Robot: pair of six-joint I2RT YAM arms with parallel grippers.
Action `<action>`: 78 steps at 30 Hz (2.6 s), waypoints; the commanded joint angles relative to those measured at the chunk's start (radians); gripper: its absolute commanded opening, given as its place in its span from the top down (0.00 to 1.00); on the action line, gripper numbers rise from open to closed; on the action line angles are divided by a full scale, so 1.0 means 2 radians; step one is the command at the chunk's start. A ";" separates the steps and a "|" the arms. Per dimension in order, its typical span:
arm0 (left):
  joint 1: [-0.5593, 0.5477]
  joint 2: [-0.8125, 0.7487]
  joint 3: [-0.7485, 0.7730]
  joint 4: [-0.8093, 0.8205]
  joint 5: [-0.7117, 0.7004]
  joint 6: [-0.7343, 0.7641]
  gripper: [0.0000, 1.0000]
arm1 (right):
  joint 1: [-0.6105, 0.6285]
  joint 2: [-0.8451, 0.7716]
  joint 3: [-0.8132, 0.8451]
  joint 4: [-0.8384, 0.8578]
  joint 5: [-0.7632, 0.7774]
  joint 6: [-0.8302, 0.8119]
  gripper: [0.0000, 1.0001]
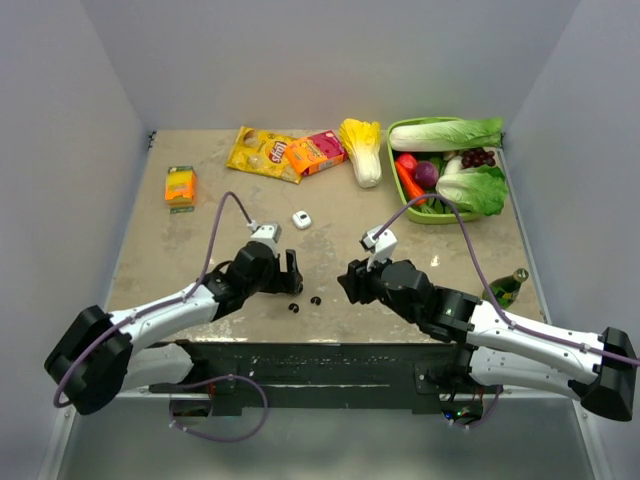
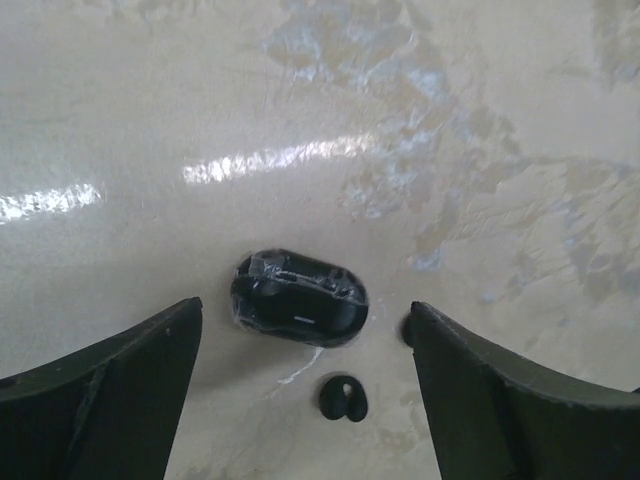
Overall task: Insert the wireless bluetooth earbuds into the charging case
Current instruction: Pick up the charging case at the center of the board.
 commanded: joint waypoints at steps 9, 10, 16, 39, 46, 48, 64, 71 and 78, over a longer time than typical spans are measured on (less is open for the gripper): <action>-0.011 0.042 0.078 -0.066 -0.016 0.081 0.04 | 0.000 -0.013 0.017 -0.005 0.013 -0.012 0.50; -0.011 0.053 0.083 -0.073 -0.015 0.089 0.00 | 0.000 -0.011 0.017 -0.003 0.014 -0.012 0.50; -0.029 0.079 0.098 -0.099 -0.017 0.106 0.00 | 0.000 -0.014 0.016 -0.005 0.013 -0.014 0.50; -0.061 0.169 0.133 -0.122 -0.040 0.144 0.02 | 0.000 -0.024 0.008 -0.004 0.011 -0.012 0.50; -0.062 0.190 0.139 -0.122 -0.037 0.149 0.05 | 0.000 -0.023 0.007 -0.003 0.011 -0.011 0.50; -0.062 0.192 0.138 -0.123 -0.035 0.150 0.06 | 0.000 -0.026 0.006 -0.005 0.011 -0.012 0.50; -0.075 0.200 0.152 -0.177 -0.066 0.138 0.10 | 0.000 -0.025 0.004 -0.003 0.013 -0.012 0.50; -0.082 0.206 0.157 -0.194 -0.085 0.135 0.12 | 0.000 -0.027 0.002 -0.003 0.013 -0.011 0.50; -0.083 0.224 0.150 -0.178 -0.076 0.134 0.16 | 0.000 -0.033 0.001 -0.007 0.014 -0.010 0.50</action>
